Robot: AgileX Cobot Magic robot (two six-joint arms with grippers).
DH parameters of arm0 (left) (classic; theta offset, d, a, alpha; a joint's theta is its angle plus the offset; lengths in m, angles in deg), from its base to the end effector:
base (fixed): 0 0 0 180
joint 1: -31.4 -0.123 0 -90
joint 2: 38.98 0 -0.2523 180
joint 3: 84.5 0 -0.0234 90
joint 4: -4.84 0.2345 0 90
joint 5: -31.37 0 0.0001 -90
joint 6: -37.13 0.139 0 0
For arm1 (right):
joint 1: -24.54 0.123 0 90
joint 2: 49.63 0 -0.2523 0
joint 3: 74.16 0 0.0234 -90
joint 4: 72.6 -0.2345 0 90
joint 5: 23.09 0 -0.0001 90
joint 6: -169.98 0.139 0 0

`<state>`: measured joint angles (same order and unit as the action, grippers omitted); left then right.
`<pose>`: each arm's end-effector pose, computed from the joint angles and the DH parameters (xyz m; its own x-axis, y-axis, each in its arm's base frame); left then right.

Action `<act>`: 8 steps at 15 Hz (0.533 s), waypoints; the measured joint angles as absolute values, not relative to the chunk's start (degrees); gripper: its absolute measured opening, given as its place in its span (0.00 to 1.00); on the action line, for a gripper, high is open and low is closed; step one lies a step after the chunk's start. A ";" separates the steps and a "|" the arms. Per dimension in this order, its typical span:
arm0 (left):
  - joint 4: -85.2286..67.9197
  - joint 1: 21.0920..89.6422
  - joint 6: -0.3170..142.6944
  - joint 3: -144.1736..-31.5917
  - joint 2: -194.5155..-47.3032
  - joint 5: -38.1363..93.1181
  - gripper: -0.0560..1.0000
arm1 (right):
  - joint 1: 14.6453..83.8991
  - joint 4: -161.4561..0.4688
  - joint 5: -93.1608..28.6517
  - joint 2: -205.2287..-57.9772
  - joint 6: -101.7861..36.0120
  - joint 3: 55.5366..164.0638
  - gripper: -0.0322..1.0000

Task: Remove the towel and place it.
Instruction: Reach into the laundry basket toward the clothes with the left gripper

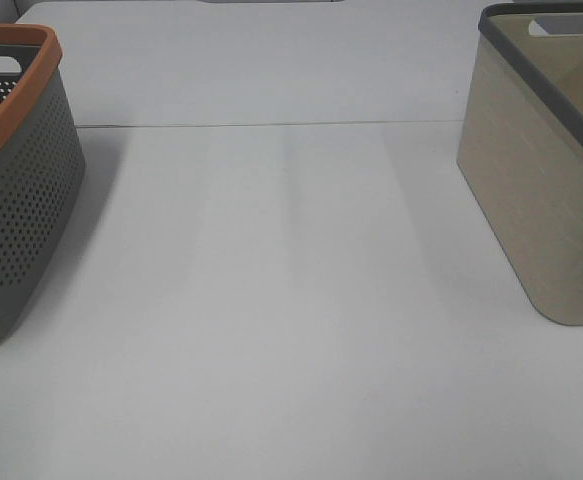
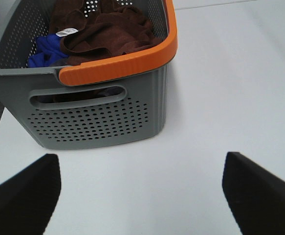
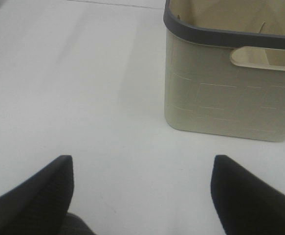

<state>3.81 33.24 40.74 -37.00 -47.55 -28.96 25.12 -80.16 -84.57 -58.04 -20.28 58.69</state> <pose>0.0564 -0.0040 0.2490 -0.4412 0.0683 -0.8948 0.0701 0.9967 0.0415 0.0536 0.0166 0.2494 -0.4352 -0.1192 -0.8924 -0.1646 0.9850 -0.0513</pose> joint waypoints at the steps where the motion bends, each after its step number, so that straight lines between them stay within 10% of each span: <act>1: 3.81 33.24 40.74 -37.00 -47.55 -28.96 0.86 | 25.12 -80.16 -84.57 -58.04 -20.28 58.69 0.75; 8: 3.81 33.24 40.74 -37.00 -47.55 -28.96 0.86 | 25.12 -80.16 -84.57 -58.04 -20.28 58.69 0.75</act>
<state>3.81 33.24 40.74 -37.00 -47.55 -28.96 25.12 -80.16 -84.57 -58.04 -20.28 58.69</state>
